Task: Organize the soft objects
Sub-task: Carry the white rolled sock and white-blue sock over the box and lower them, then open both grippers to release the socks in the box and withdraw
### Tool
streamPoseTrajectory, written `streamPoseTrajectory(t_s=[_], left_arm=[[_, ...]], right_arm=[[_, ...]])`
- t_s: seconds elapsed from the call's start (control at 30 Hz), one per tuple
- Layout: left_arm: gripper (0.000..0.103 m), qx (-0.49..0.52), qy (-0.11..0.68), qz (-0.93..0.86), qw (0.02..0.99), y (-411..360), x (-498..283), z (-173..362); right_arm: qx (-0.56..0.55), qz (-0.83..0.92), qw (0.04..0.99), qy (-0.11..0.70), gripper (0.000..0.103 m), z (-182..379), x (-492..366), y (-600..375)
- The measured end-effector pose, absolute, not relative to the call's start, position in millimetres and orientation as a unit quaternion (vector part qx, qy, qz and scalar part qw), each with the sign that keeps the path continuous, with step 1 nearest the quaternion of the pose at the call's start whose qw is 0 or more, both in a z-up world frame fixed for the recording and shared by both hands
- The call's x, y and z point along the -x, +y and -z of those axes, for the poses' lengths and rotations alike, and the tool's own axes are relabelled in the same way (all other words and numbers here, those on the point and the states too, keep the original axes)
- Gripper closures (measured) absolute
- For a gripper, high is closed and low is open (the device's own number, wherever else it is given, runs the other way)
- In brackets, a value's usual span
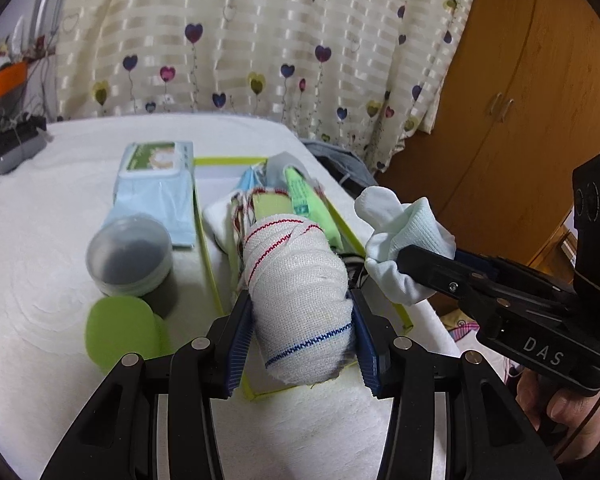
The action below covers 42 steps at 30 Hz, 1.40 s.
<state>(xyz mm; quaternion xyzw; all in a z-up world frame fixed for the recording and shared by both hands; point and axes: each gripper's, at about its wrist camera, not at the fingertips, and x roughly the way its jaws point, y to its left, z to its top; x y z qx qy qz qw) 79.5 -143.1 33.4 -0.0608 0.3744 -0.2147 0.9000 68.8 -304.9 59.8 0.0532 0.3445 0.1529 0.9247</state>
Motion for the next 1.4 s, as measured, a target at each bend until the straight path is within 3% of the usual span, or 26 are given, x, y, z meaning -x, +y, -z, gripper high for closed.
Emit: streamPoseTrajectory(t_s=[0.67, 1.4], left_arm=[[0.058, 0.065, 0.422, 0.242, 0.871, -155, -94, 0], [0.058, 0.062, 0.424, 0.222, 0.876, -158, -116, 5]], right_arm=[[-0.056, -0.166, 0.899, 0.401, 0.07, -18, -83, -305], [-0.048, -0.155, 0.894, 0.417, 0.068, -5, -98, -304]])
